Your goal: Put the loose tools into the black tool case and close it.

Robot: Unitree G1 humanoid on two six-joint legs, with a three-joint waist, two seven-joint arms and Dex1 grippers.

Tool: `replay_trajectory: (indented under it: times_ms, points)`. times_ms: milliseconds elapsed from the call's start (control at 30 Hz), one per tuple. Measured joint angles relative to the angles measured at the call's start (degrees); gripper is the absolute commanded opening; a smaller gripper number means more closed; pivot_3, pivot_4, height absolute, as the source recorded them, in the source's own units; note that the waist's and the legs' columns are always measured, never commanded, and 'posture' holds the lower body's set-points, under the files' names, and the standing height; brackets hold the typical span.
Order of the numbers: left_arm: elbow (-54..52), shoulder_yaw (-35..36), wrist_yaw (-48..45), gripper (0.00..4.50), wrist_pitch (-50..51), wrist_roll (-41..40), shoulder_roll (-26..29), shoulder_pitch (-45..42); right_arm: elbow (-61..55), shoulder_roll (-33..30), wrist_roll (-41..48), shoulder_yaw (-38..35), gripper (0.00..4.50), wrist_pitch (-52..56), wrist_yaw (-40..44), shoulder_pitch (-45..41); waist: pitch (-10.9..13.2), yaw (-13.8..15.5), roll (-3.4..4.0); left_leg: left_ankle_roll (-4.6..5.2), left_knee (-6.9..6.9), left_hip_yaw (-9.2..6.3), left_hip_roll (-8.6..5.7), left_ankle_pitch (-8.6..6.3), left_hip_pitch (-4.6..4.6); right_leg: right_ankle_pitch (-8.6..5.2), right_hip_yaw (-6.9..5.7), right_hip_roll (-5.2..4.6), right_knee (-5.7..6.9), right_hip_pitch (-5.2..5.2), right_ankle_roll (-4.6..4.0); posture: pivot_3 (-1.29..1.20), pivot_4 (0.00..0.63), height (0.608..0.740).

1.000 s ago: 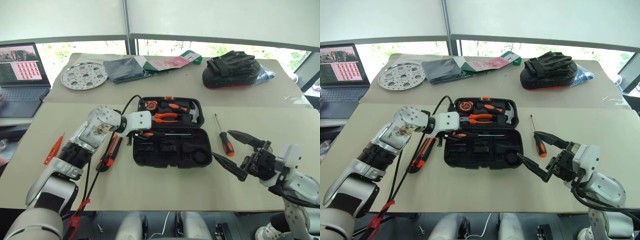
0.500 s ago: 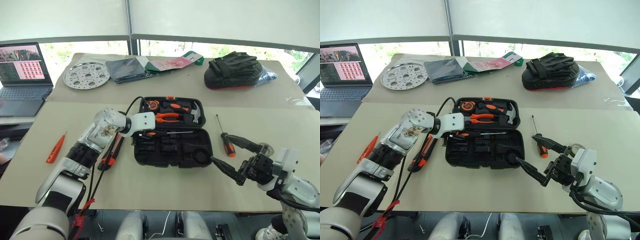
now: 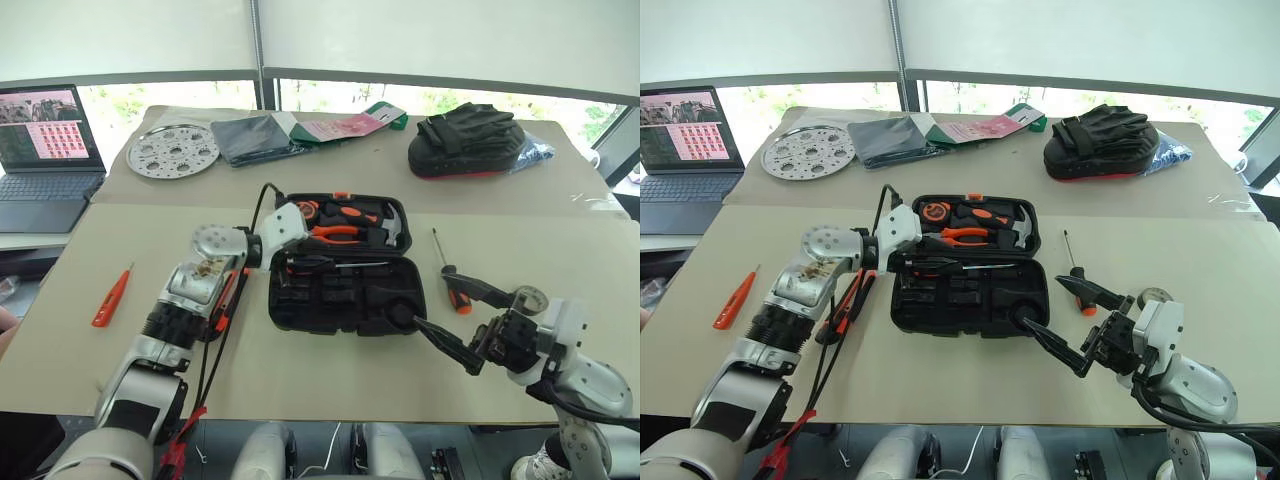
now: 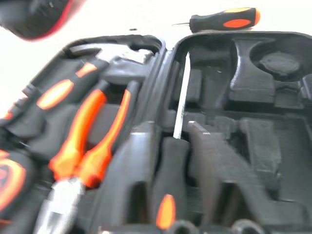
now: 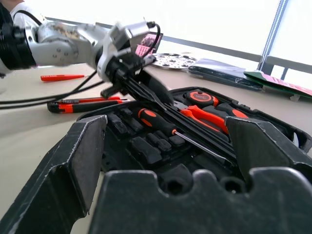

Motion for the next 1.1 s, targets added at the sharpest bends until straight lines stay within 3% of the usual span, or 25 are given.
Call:
replay_trajectory:
  times_ms: [667, 767, 867, 1000, 1100]
  points:
    - [4.62, -1.84, 2.02, 0.04, 0.31, 3.42, -2.81, -1.1, -1.21, 0.01, 0.04, -0.13, 4.5, 2.01, -2.54, -0.12, -0.06, 0.26, 0.08, 0.43, 0.05, 0.0, -0.02, -0.25, 0.11, 0.02, 0.0, -0.04, 0.01, 0.15, 0.04, 0.0, 0.15, 0.74]
    - [3.24, 0.66, 2.32, 0.71, -1.3, 1.34, -2.95, 1.2, -1.33, 0.72, -0.1, -1.4, 4.5, 2.02, -5.34, -0.12, -0.07, 0.15, 0.1, 0.39, 0.02, 0.0, 0.0, -0.23, 0.09, 0.02, 0.01, -0.06, 0.01, 0.09, 0.03, 0.0, 0.15, 0.74]
    - [-1.89, 6.2, -1.0, 1.84, -2.77, -6.32, -2.53, 8.12, -1.4, 1.05, -0.09, -5.38, 4.5, 2.09, -8.18, 2.05, -0.05, -0.36, 0.08, 0.0, -0.04, 0.0, 0.05, 0.0, -0.02, 0.02, 0.03, -0.07, 0.0, -0.06, 0.03, 0.0, 0.15, 0.74]
    - [-15.14, 15.14, -10.25, 3.25, -3.62, -17.77, 6.62, 17.55, -1.16, 0.6, -1.33, -9.79, 4.5, 2.29, -9.27, 8.63, -0.05, -0.63, 0.16, -0.12, -0.15, -0.01, 0.08, 0.05, 0.07, 0.0, 0.04, -0.08, -0.01, -0.04, -0.01, 0.0, 0.15, 0.74]
    - [-18.8, 20.88, -13.72, 4.41, -5.08, -21.38, 11.42, 24.51, -0.04, 0.71, -2.38, -11.57, 4.5, 2.28, -9.16, 13.03, -0.13, -0.52, 0.48, 0.0, -0.17, 0.01, 0.06, -0.03, 0.17, -0.03, 0.09, -0.15, -0.04, 0.05, -0.03, 0.0, 0.15, 0.74]
